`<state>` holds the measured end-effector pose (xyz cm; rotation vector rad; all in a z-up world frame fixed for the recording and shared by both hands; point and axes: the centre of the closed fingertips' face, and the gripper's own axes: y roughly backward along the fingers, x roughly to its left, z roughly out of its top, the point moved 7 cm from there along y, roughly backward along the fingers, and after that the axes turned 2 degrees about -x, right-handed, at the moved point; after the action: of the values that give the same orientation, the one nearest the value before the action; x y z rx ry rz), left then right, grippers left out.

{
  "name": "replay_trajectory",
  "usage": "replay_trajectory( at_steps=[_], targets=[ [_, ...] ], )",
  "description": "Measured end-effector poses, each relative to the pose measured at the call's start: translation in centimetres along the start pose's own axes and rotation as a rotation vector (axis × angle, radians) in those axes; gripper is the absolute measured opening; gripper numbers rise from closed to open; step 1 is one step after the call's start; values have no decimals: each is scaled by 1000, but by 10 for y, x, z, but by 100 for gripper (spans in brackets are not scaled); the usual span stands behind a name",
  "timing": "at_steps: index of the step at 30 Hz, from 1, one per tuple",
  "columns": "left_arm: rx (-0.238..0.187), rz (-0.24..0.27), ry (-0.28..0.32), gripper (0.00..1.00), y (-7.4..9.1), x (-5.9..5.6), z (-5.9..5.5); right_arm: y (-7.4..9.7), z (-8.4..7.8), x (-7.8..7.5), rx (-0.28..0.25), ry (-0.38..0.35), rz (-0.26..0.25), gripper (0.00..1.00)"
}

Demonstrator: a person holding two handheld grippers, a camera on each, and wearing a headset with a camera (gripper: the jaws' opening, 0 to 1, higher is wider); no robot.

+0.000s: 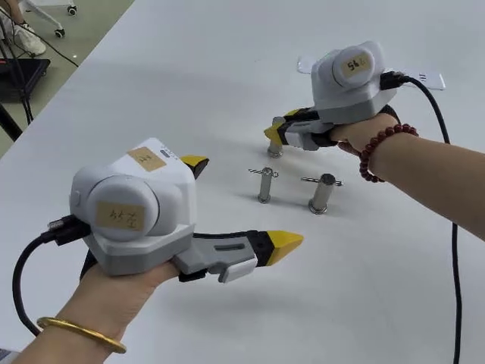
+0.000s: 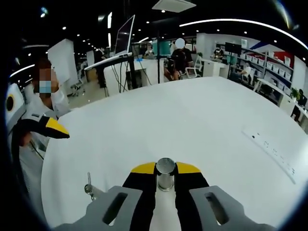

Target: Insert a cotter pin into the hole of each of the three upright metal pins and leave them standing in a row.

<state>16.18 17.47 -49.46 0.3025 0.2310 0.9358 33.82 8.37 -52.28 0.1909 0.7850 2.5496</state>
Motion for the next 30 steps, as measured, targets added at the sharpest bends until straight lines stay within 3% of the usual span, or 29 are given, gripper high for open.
replay_trajectory(
  at_steps=[12,30],
  targets=[
    [2,-5,-7,92,0,-1,0,30,-14,-14,23,33,-25,8],
    [9,-10,-13,92,0,-2,0,88,-53,-26,27,-17,-48,8]
  ],
)
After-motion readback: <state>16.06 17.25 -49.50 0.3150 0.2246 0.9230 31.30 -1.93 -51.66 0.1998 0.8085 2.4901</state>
